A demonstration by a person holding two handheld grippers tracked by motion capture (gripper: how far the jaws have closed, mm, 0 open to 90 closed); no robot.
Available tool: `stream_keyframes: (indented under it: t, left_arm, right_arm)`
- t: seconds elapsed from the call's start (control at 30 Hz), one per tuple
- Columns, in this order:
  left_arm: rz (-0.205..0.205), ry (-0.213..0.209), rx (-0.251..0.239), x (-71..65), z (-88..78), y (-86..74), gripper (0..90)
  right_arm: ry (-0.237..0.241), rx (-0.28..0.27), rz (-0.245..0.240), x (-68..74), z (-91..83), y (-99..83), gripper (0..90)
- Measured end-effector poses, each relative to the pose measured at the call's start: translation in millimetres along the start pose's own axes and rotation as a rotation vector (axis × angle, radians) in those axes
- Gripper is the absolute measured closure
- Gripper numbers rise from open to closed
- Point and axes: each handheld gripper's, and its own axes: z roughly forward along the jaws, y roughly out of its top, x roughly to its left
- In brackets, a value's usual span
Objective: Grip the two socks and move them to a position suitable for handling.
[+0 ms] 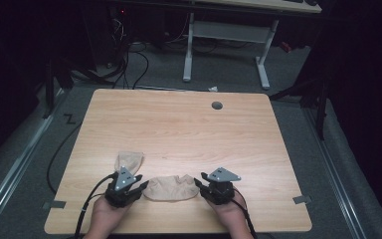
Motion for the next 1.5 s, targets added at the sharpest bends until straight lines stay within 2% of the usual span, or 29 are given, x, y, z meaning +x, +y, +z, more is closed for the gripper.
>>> stream_keyframes:
  t: [0.03,0.13,0.17,0.2,0.27,0.3,0.33,0.4,0.47,0.53,0.57,0.6,0.63,0.67,0.7,0.73,0.77,0.9,1.03,1.07,1.1,1.13,1.27,1.3,1.37,1.43,1.5]
  left_arm:
    - [-0.037,0.027,-0.009,10.9,-4.9,-1.2,61.7]
    - [-0.095,0.071,-0.026,26.2,-15.6,-3.6,58.8]
    - [-0.095,0.071,-0.026,26.2,-15.6,-3.6,57.8]
    - [-0.131,0.099,-0.039,36.0,-23.0,-6.3,56.6]
    - [-0.142,0.122,-0.022,45.5,-26.2,-9.5,53.7]
    - [-0.142,0.122,-0.022,45.5,-26.2,-9.5,52.4]
    - [-0.155,0.129,0.0,52.7,-25.6,-11.4,52.0]
    - [-0.155,0.132,0.005,55.0,-24.2,-11.6,52.0]
    - [-0.166,0.137,0.017,59.7,-18.1,-11.5,51.8]
    - [-0.194,0.137,0.051,65.9,-3.6,-11.8,50.8]
    - [-0.194,0.137,0.051,65.9,-3.6,-11.8,53.3]
    - [-0.194,0.12,0.065,65.1,3.8,-12.0,59.3]
    - [-0.194,0.12,0.065,65.1,3.8,-12.0,65.8]
    - [-0.176,0.111,0.07,59.9,9.7,-11.5,72.8]
    - [-0.176,0.111,0.07,59.9,9.7,-11.5,78.6]
    - [-0.149,0.109,0.075,52.4,16.3,-10.1,82.5]
    - [-0.149,0.109,0.075,52.4,16.3,-10.1,84.4]
    - [-0.081,0.075,0.091,32.7,29.9,1.8,86.3]
    - [-0.024,0.037,0.106,16.1,51.7,19.7,87.0]
    - [0.009,0.008,0.12,9.4,65.6,31.9,87.2]
    - [0.009,0.008,0.12,9.4,65.6,31.9,87.5]
    - [0.034,-0.025,0.134,2.6,79.9,44.4,87.8]
    - [0.104,-0.085,0.16,-21.0,103.5,65.7,88.7]
    - [0.104,-0.085,0.16,-21.0,103.5,65.7,88.8]
    - [0.124,-0.104,0.165,-31.1,111.1,72.5,88.9]
    - [0.192,-0.089,0.183,-42.1,117.2,80.6,88.9]
    - [0.184,-0.102,0.169,-46.0,117.8,87.6,88.9]
  right_arm:
    - [-0.006,-0.008,0.009,-2.6,-1.7,-1.3,61.1]
    - [-0.018,-0.026,0.029,-7.4,-4.9,-4.8,59.0]
    - [-0.018,-0.026,0.029,-7.4,-4.9,-4.8,59.0]
    - [-0.02,-0.032,0.037,-8.6,-6.9,-6.6,59.0]
    - [-0.021,-0.035,0.035,-9.2,-8.0,-8.1,59.0]
    - [-0.021,-0.035,0.035,-9.2,-8.0,-8.1,59.0]
    - [-0.017,-0.03,0.04,-9.8,-7.0,-9.2,59.0]
    - [-0.016,-0.028,0.039,-10.2,-6.0,-9.4,59.0]
    - [-0.011,-0.021,0.039,-10.8,-3.5,-9.3,59.1]
    - [-0.012,-0.015,0.041,-10.9,-1.8,-9.1,59.1]
    - [-0.012,-0.015,0.041,-10.9,-1.8,-9.1,59.1]
    - [-0.01,-0.016,0.044,-10.3,-1.9,-9.3,59.0]
    - [-0.01,-0.016,0.044,-10.3,-1.9,-9.3,59.0]
    - [-0.007,-0.015,0.039,-10.4,-1.8,-10.0,59.2]
    - [-0.007,-0.015,0.039,-10.4,-1.8,-10.0,59.2]
    - [-0.009,-0.012,0.036,-9.9,-2.2,-10.6,59.4]
    - [-0.009,-0.012,0.036,-9.9,-2.2,-10.6,59.4]
    - [-0.012,-0.015,0.043,-9.9,-3.1,-11.2,59.6]
    - [-0.015,-0.017,0.044,-10.2,-2.7,-10.6,59.6]
    - [-0.016,-0.019,0.046,-10.4,-3.1,-10.5,59.6]
    - [-0.016,-0.019,0.046,-10.4,-3.1,-10.5,59.6]
    - [-0.02,-0.021,0.051,-11.8,-3.9,-10.4,59.6]
    - [-0.03,-0.026,0.061,-14.8,-6.4,-11.4,59.7]
    - [-0.03,-0.026,0.061,-14.8,-6.4,-11.4,59.7]
    - [-0.036,-0.031,0.066,-17.3,-7.7,-12.0,59.8]
    - [-0.041,-0.038,0.075,-19.7,-9.7,-12.7,59.9]
    - [-0.044,-0.046,0.085,-22.9,-12.6,-14.2,60.2]
